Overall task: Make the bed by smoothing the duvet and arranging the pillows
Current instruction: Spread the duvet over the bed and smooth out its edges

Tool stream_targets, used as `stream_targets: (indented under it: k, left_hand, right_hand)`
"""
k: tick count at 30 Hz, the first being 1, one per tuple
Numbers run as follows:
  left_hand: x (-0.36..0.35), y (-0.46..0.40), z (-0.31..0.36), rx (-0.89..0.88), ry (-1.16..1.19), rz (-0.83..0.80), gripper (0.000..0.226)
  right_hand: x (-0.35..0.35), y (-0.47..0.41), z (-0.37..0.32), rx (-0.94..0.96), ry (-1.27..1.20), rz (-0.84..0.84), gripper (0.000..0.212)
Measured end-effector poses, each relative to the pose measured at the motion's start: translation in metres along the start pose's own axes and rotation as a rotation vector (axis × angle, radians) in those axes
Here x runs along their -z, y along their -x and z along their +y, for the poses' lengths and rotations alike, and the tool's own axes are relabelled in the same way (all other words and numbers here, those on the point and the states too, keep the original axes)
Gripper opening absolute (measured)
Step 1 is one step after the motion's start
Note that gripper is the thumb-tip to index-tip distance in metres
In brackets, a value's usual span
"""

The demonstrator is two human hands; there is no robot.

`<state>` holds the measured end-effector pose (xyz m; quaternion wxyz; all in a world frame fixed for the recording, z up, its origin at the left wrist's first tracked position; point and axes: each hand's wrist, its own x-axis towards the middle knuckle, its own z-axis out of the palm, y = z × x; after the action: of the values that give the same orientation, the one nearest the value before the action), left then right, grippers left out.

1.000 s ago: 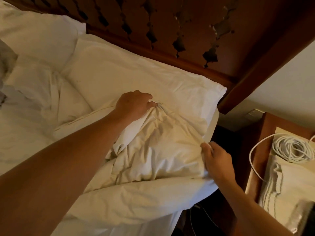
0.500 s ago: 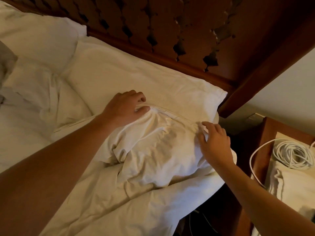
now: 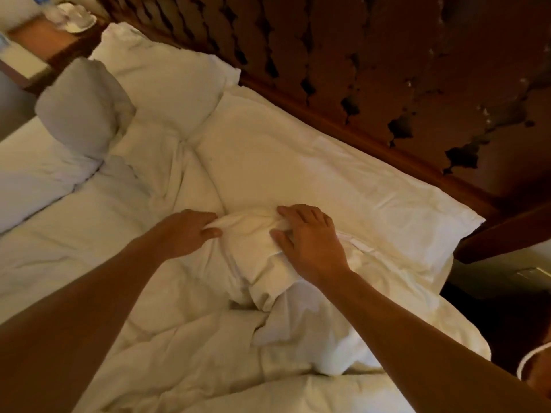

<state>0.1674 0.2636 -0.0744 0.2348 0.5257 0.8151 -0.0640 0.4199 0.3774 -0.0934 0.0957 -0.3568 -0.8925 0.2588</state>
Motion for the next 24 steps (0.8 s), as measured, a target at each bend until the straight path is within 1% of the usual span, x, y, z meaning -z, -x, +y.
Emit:
stream_targets:
  k: [1, 3, 5, 7, 9, 11, 12, 14, 15, 17, 18, 20, 22, 24]
  left_hand:
    - [0.001, -0.007, 0.003, -0.011, 0.005, 0.061, 0.039]
    - [0.012, -0.021, 0.019, -0.044, -0.017, 0.172, 0.033]
    - [0.03, -0.038, 0.037, -0.084, -0.102, 0.264, 0.03]
    - [0.055, -0.059, 0.057, -0.145, -0.178, 0.36, 0.032]
    - [0.081, -0.079, 0.082, -0.233, -0.204, 0.442, 0.033]
    - [0.097, -0.096, 0.102, -0.32, -0.151, 0.494, 0.031]
    - [0.101, -0.102, 0.104, -0.342, -0.093, 0.503, 0.031]
    - [0.1, -0.106, 0.088, -0.297, -0.008, 0.478, 0.039]
    - [0.096, -0.105, 0.072, -0.237, -0.026, 0.439, 0.046]
    - [0.087, -0.097, 0.036, -0.132, -0.094, 0.335, 0.066]
    - [0.083, -0.091, 0.02, -0.115, -0.093, 0.291, 0.073]
    - [0.079, -0.08, -0.002, -0.118, -0.05, 0.258, 0.079]
    - [0.076, -0.072, -0.019, -0.099, -0.018, 0.24, 0.084]
    - [0.075, -0.063, -0.032, -0.029, -0.077, 0.182, 0.091]
  right_hand:
    - [-0.002, -0.005, -0.005, -0.003, -0.001, -0.014, 0.055]
    - [-0.003, -0.014, -0.008, -0.043, -0.018, -0.037, 0.046]
    - [0.004, -0.025, -0.001, -0.103, -0.024, -0.022, 0.038]
    - [0.017, -0.038, 0.016, -0.19, -0.04, 0.063, 0.031]
    - [0.031, -0.052, 0.038, -0.296, -0.081, 0.163, 0.025]
    - [0.043, -0.061, 0.055, -0.368, -0.069, 0.203, 0.024]
    - [0.046, -0.063, 0.06, -0.393, -0.016, 0.192, 0.025]
    - [0.046, -0.062, 0.061, -0.428, 0.151, 0.149, 0.027]
    - [0.043, -0.06, 0.058, -0.428, 0.224, 0.143, 0.028]
    - [0.035, -0.059, 0.048, -0.393, 0.287, 0.174, 0.034]
    - [0.03, -0.06, 0.043, -0.351, 0.288, 0.2, 0.042]
    - [0.021, -0.065, 0.032, -0.229, 0.265, 0.233, 0.054]
    - [0.014, -0.073, 0.02, -0.104, 0.236, 0.235, 0.056]
    - [0.01, -0.081, 0.007, -0.017, 0.187, 0.22, 0.054]
